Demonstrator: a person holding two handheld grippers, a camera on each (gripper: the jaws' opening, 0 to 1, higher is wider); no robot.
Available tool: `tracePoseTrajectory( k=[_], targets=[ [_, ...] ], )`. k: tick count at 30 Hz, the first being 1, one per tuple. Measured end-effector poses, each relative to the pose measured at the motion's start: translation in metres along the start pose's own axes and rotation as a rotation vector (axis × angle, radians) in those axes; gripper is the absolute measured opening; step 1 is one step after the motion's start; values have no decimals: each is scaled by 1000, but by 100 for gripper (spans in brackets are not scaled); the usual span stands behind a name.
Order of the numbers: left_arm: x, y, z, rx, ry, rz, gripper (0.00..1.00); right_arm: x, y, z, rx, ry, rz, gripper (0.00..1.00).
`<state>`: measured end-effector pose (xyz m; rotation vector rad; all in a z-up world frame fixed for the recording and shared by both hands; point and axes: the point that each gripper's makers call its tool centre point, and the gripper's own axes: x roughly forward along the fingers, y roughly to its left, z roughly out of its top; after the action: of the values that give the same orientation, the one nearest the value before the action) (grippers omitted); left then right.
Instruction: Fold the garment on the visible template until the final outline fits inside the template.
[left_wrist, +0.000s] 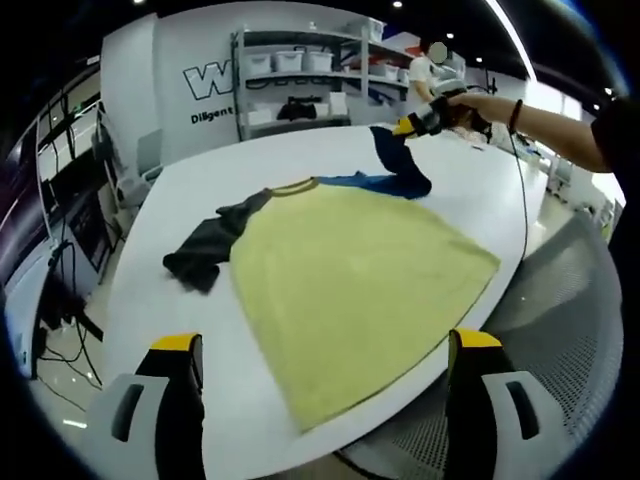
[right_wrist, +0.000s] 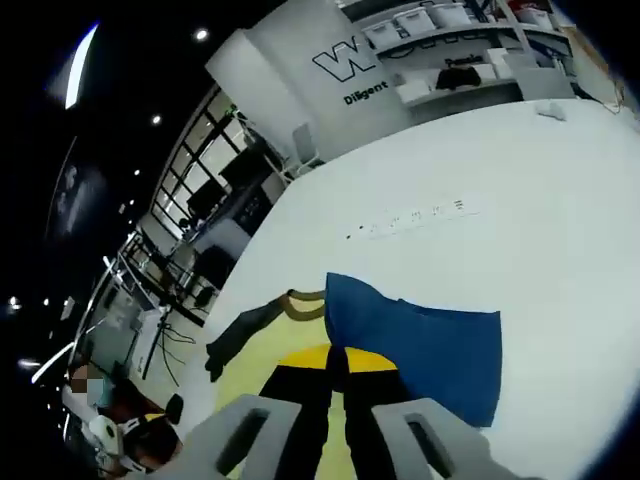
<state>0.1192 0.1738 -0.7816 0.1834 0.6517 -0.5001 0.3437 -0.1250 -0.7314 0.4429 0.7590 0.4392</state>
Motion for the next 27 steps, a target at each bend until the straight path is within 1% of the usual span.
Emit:
tracePoseTrajectory(
  k=[3,4,7,8,9,12,14,16,17,18,20,23,26,27],
  targets=[
    [0,0,0,3,4,1,99,14,26,-4,-27,25,32,0],
    [0,0,1,3,1,0,99,16,28,-3,-26,24,31,0],
    [0,-1,3,6,-10,-5,99,30,45,-4,-55,29,34,0],
    [0,0,3,7,-12,-5,99,32,47,-5,-60,31,33,0],
    [1,0,4,10,-16,-5,99,40,55,-8,-87,48,29,0],
    [1,1,7,17,-26,-2,99,51,68,-12,-128,74,27,0],
    [0,-1,10,17,-39,-11,99,61,88,-14,-198,90,25,0],
    [0,-3,10,29,-42,-23,99,66,96,-13,-276,92,12,0],
    [0,-4,11,36,-42,-25,99,70,101,-15,-335,107,-4,0],
    [0,-4,11,38,-43,-26,99,71,103,-16,-348,111,-10,0],
    [-1,-5,11,43,-48,-30,99,80,115,-19,-414,124,-21,0],
    [-2,-6,12,39,-55,-35,99,88,125,-25,-446,139,-26,0],
    [-2,-6,9,34,-54,-36,99,100,133,-32,-523,156,-55,0],
    [-2,-6,9,35,-50,-35,99,103,136,-32,-522,145,-62,0]
  ],
)
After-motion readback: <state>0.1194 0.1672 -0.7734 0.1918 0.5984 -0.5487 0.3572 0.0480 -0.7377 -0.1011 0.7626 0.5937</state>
